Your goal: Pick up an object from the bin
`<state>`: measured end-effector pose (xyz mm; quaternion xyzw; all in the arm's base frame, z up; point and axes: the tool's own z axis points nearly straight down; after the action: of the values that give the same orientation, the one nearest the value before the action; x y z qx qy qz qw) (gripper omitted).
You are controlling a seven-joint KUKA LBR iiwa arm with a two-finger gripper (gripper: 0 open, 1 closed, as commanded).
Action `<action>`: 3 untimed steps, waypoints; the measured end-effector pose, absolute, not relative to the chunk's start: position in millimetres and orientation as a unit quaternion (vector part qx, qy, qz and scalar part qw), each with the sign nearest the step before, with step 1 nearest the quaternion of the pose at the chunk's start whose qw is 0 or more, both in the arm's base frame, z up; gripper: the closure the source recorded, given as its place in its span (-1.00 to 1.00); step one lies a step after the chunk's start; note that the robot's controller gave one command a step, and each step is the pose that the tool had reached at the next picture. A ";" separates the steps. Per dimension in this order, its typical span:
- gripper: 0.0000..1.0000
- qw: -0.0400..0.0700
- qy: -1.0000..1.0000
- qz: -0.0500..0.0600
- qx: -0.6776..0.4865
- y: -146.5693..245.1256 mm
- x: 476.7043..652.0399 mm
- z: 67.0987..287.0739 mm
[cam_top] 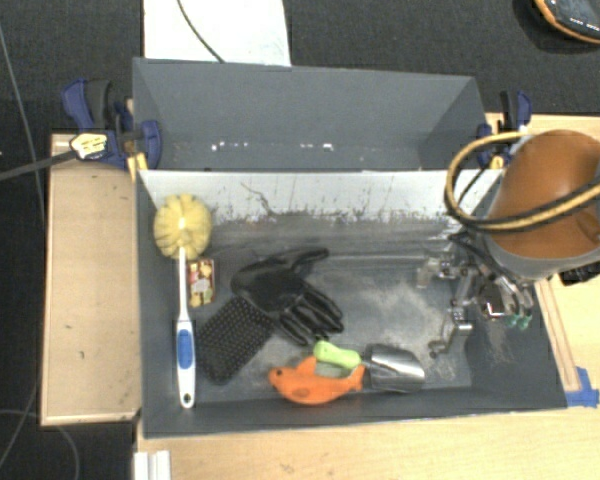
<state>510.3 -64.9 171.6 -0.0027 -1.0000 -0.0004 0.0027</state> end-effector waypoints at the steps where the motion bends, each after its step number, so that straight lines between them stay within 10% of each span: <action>1: -1.00 -0.001 -1.000 0.000 -0.001 -64.6 512.2 175.7; 2: -1.00 -0.004 -0.998 -0.001 0.067 -15.5 478.7 69.5; 3: -1.00 -0.003 -1.000 0.000 0.017 35.7 480.0 125.8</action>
Offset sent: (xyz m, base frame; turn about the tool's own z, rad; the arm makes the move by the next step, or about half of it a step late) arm -0.0341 0.0477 -0.1016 -0.1463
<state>480.0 35.7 125.8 0.0166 -0.9999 -0.0003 -0.0029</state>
